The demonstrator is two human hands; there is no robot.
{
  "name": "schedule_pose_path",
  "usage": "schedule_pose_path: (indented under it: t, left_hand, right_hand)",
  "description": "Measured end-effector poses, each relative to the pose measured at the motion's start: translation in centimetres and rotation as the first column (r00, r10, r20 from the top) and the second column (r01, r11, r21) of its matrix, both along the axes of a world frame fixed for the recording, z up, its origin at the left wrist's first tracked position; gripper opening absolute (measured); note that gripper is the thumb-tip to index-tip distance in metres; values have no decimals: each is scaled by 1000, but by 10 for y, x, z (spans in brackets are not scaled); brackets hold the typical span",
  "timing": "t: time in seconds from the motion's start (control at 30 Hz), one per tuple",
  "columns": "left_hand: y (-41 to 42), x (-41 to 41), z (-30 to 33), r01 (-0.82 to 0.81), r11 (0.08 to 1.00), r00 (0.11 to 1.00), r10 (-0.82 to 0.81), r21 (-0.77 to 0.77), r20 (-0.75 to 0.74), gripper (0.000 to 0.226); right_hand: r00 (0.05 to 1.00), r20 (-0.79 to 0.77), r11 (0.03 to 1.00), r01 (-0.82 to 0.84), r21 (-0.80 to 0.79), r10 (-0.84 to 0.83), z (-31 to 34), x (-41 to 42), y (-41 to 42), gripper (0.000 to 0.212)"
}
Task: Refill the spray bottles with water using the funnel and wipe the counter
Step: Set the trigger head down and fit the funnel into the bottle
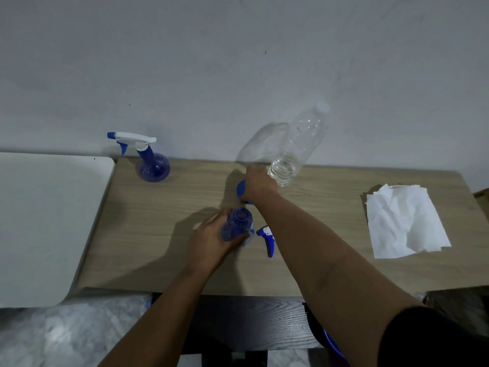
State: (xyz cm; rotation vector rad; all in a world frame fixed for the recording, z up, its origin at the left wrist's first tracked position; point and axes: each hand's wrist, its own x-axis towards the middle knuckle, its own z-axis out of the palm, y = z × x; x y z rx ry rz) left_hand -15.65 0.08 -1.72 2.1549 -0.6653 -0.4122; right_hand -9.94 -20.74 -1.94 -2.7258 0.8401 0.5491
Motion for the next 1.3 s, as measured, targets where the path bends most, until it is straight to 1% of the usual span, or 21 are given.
schedule_pose_path:
  t: [0.13, 0.23, 0.3, 0.37, 0.43, 0.47, 0.53, 0.6, 0.63, 0.7, 0.73, 0.8, 0.9, 0.97, 1.07, 1.2, 1.3]
  left_hand:
    - [0, -2, 1, -21, 1000, 1000, 21, -10, -17, 59]
    - [0, -6, 0, -41, 999, 999, 41, -10, -23, 62]
    - [0, -9, 0, -38, 999, 998, 37, -6, -43, 63]
    - [0, -12, 0, -48, 999, 995, 48, 5, -87, 64]
    - [-1, -16, 3, -60, 998, 990, 60, 3, -127, 66]
    - [-2, -17, 3, -63, 998, 987, 63, 8, -145, 63]
    - [0, -25, 5, -55, 998, 983, 58, 20, -175, 49]
    - [1, -31, 6, -60, 996, 983, 70, 62, -168, 43]
    - [0, -35, 8, -61, 996, 983, 71, 64, -171, 41]
    - [1, -42, 11, -78, 997, 975, 79, 11, -207, 24]
    - [1, -45, 13, -84, 996, 974, 82, -3, -210, 20]
    - [3, -51, 19, -76, 997, 979, 74, -1, -190, 23]
    - [6, -53, 26, -52, 998, 980, 55, 17, -191, 21]
    - [6, -53, 27, -46, 998, 980, 53, 39, -194, 27]
    - [6, -57, 24, -80, 995, 973, 90, 55, -212, 40]
    - [7, -62, 20, -104, 992, 971, 116, 66, -207, 48]
    - [7, -63, 19, -121, 990, 967, 134, 73, -215, 40]
  right_hand:
    - [998, -45, 999, -54, 8, 54, 1, -9, 2, 79]
    - [999, -37, 997, -38, 66, 40, 11, -16, 3, 74]
    - [1000, 21, 991, -6, 135, 3, 24, -20, 3, 72]
    - [993, 116, 976, 11, 216, -37, 41, -24, 2, 69]
    - [973, 213, 953, 17, 303, -85, 60, -30, 2, 75]
    - [961, 251, 933, 23, 358, -120, 71, -33, 2, 80]
    - [934, 297, 873, 33, 486, -200, 97, -46, 7, 89]
    - [912, 331, 821, 11, 571, -242, 122, -59, 12, 90]
    - [897, 367, 811, -17, 585, -246, 132, -66, 15, 86]
    - [848, 463, 808, -74, 584, -257, 146, -82, 23, 74]
    - [820, 497, 802, -82, 592, -284, 150, -90, 28, 69]
    - [774, 529, 771, -85, 631, -348, 151, -108, 38, 61]
    - [722, 570, 730, -133, 671, -392, 141, -135, 50, 55]
    - [686, 604, 717, -172, 676, -405, 132, -151, 56, 49]
    - [641, 627, 709, -177, 683, -443, 120, -169, 65, 45]
    - [616, 628, 677, -199, 708, -476, 107, -181, 73, 46]
    - [611, 640, 688, -204, 696, -466, 95, -185, 77, 49]
